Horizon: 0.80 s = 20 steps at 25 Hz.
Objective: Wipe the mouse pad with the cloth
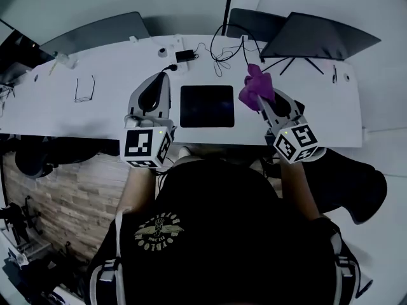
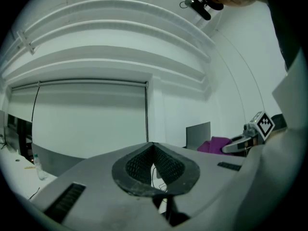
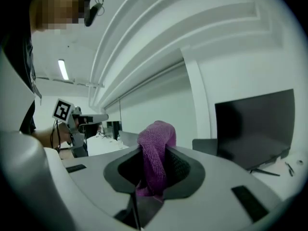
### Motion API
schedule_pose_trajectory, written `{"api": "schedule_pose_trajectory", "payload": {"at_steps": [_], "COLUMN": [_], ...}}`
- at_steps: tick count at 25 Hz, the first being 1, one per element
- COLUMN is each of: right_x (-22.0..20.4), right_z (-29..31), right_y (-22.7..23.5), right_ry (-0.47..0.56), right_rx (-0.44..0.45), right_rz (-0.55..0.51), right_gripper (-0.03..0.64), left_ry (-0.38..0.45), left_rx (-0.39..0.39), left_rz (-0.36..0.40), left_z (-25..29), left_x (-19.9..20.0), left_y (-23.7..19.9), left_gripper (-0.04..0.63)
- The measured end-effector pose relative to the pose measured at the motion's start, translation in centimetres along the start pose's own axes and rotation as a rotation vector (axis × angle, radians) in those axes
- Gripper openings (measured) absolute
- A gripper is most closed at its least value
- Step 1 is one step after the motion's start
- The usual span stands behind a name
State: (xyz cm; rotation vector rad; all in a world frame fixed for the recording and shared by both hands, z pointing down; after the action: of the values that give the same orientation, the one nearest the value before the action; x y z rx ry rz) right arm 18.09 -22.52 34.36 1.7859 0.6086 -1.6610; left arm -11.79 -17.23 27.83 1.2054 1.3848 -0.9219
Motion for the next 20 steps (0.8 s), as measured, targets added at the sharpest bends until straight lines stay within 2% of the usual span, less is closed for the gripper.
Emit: {"api": "schedule_pose_trajectory", "payload": {"at_steps": [4,8,11,20], "right_x": [4.8,7.8,8.0,6.5], "right_z": [-0.8,-1.7,-2.3,-2.6], "right_y": [-0.7,-1.5,-1.5,-1.4], "right_ry": [0.105,0.152,0.173,0.213], "right_rx": [0.03,0.035,0.028,0.027], "right_rz": [-0.048,-0.12,-0.133,-0.064], "right_gripper": [0.087,0.087,0.087,0.087], "left_ry": [0.021,0.023,0.018,0.005], "left_rx": [-0.001,-0.002,-0.004,-0.001], "left_rz": [0.02,0.034,0.054,0.087], "left_z": [-0.5,-1.1,-1.3,-2.4], "left_x": [1.7,2.9,3.6,4.6], "left_y": [1.3,2.1,2.4,2.4], "left_gripper": [0.002,0.002,0.002,0.002]}}
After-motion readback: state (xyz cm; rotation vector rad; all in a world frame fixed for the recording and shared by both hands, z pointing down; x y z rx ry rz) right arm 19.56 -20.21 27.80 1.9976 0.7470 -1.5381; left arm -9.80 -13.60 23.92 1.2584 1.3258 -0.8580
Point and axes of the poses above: the fingertips, and each gripper's own axes: z forward along the fingers, y to its right, x out of its top, the point moved 6 cm from there along -z, backward along the fingers, and after that the axes turned 11 degrees about y, right-handed, at the moved point
